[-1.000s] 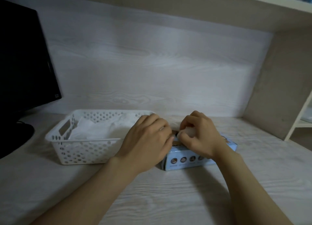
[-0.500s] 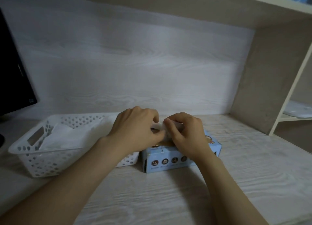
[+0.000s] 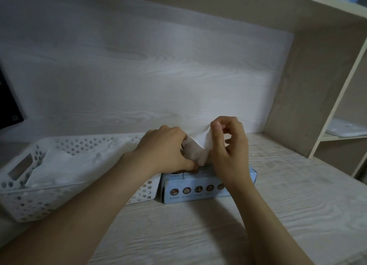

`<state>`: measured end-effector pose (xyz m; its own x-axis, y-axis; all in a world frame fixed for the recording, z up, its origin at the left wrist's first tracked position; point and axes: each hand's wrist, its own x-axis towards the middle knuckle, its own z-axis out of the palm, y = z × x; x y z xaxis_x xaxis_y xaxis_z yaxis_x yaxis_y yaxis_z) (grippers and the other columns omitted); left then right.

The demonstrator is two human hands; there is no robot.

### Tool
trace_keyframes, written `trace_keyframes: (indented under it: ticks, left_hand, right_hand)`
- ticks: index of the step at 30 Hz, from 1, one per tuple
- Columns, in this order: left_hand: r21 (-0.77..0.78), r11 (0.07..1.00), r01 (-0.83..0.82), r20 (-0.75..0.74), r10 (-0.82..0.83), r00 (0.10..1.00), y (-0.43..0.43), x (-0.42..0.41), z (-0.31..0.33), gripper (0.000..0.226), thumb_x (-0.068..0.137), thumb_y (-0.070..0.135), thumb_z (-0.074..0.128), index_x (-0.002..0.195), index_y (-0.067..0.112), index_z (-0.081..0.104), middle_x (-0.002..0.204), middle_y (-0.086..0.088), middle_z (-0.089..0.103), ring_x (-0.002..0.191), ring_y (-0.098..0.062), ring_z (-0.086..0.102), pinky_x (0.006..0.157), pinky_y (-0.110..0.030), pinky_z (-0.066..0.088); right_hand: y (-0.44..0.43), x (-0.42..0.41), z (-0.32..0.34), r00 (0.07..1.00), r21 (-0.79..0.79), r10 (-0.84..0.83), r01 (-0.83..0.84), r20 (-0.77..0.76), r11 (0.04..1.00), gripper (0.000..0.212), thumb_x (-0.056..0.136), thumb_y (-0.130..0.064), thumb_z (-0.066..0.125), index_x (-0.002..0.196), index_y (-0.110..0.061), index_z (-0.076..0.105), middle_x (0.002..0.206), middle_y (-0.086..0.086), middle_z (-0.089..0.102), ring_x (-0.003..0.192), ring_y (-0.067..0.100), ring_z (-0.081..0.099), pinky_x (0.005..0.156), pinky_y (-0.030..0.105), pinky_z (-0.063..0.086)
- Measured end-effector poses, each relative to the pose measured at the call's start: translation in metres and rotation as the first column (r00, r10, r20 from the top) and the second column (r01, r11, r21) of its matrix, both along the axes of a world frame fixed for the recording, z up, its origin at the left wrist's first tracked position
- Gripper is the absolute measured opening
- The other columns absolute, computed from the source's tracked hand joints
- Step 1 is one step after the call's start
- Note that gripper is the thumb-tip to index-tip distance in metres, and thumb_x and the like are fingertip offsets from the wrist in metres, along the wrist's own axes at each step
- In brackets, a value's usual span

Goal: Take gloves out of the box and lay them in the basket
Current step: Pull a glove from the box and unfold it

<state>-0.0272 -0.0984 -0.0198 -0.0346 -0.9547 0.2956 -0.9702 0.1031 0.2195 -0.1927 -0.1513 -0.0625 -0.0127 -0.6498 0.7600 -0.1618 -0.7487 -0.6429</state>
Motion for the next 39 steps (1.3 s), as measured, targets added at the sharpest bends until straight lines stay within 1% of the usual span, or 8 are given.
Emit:
trace_keyframes:
  ticks: [5,9,12,20,25,30,34,39]
  left_hand:
    - [-0.176,0.98,0.09,-0.254,-0.134,0.958,0.004,-0.007,0.01,0.054,0.067,0.061,0.087,0.111,0.037,0.067,0.101,0.016,0.07,0.092,-0.007,0.066,0.079,-0.037,0.059]
    - [-0.309,0.941,0.14,-0.305,-0.237,0.923,0.002,-0.012,0.016,0.011,0.095,0.038,0.074,0.089,0.028,0.076,0.08,0.009,0.072,0.081,-0.009,0.067,0.074,-0.038,0.058]
    - [-0.284,0.952,0.11,-0.351,-0.21,0.913,-0.005,-0.01,0.012,0.037,0.105,0.037,0.059,0.078,0.014,0.07,0.07,-0.002,0.068,0.069,-0.018,0.065,0.066,-0.041,0.054]
    - [-0.392,0.92,-0.016,-0.497,-0.198,0.845,-0.014,-0.002,0.009,0.045,0.109,0.037,0.051,0.08,0.004,0.064,0.063,-0.002,0.056,0.053,-0.01,0.046,0.052,-0.02,0.034]
    - [-0.48,0.875,-0.059,-0.605,-0.282,0.744,-0.012,-0.003,0.015,0.043,0.11,0.037,0.048,0.083,0.006,0.063,0.064,0.004,0.053,0.055,-0.005,0.046,0.053,-0.022,0.036]
    - [-0.509,0.861,-0.006,-0.552,-0.321,0.769,-0.013,0.0,0.013,0.046,0.105,0.045,0.057,0.087,0.003,0.065,0.075,-0.015,0.064,0.064,-0.024,0.059,0.057,-0.039,0.047]
    - [-0.48,0.877,0.02,-0.547,-0.317,0.774,-0.018,0.011,0.008,0.037,0.1,0.054,0.06,0.089,0.019,0.066,0.079,-0.018,0.066,0.07,-0.038,0.06,0.059,-0.043,0.049]
    - [-0.463,0.886,0.012,-0.536,-0.29,0.793,-0.02,0.008,0.004,0.034,0.104,0.043,0.06,0.088,0.013,0.063,0.075,-0.013,0.065,0.064,-0.03,0.06,0.058,-0.042,0.046]
  right_hand:
    - [0.002,0.001,0.002,0.999,-0.033,-0.054,0.054,0.006,0.998,0.013,0.104,-0.024,0.065,0.094,-0.016,0.069,0.104,0.009,0.063,0.098,0.013,0.06,0.071,0.006,0.044]
    - [0.0,-0.001,-0.001,0.998,0.008,-0.058,0.058,0.028,0.998,0.025,0.106,-0.036,0.062,0.089,-0.019,0.07,0.098,0.003,0.066,0.09,0.012,0.063,0.069,0.015,0.045]
    - [0.006,-0.003,0.0,0.999,0.017,0.051,-0.052,0.018,0.999,0.012,0.102,-0.028,0.064,0.108,-0.018,0.068,0.1,-0.002,0.07,0.093,0.015,0.068,0.071,0.021,0.05]
    - [0.001,-0.001,-0.01,0.974,0.016,0.062,-0.06,-0.218,0.998,0.068,0.083,-0.001,0.076,0.14,-0.022,0.045,0.104,-0.007,0.066,0.094,0.012,0.067,0.063,0.04,0.059]
    - [0.003,0.0,-0.011,0.941,0.016,0.067,-0.066,-0.331,0.998,0.079,0.074,-0.024,0.075,0.143,-0.04,0.039,0.115,-0.011,0.065,0.107,0.017,0.066,0.087,0.061,0.055]
    - [0.003,0.005,-0.007,0.982,-0.138,-0.12,0.1,-0.144,0.985,0.017,0.104,-0.03,0.056,0.112,-0.022,0.069,0.102,-0.009,0.066,0.097,0.009,0.063,0.082,0.045,0.053]
    - [-0.001,0.005,-0.008,0.979,-0.072,-0.201,0.198,-0.028,0.977,0.019,0.111,-0.021,0.047,0.108,-0.016,0.065,0.082,-0.009,0.064,0.072,0.009,0.061,0.059,0.029,0.046]
    - [0.004,0.01,-0.001,0.971,-0.085,-0.224,0.23,0.083,0.969,0.022,0.109,-0.006,0.046,0.117,-0.014,0.065,0.085,-0.012,0.067,0.07,0.009,0.06,0.057,0.019,0.042]
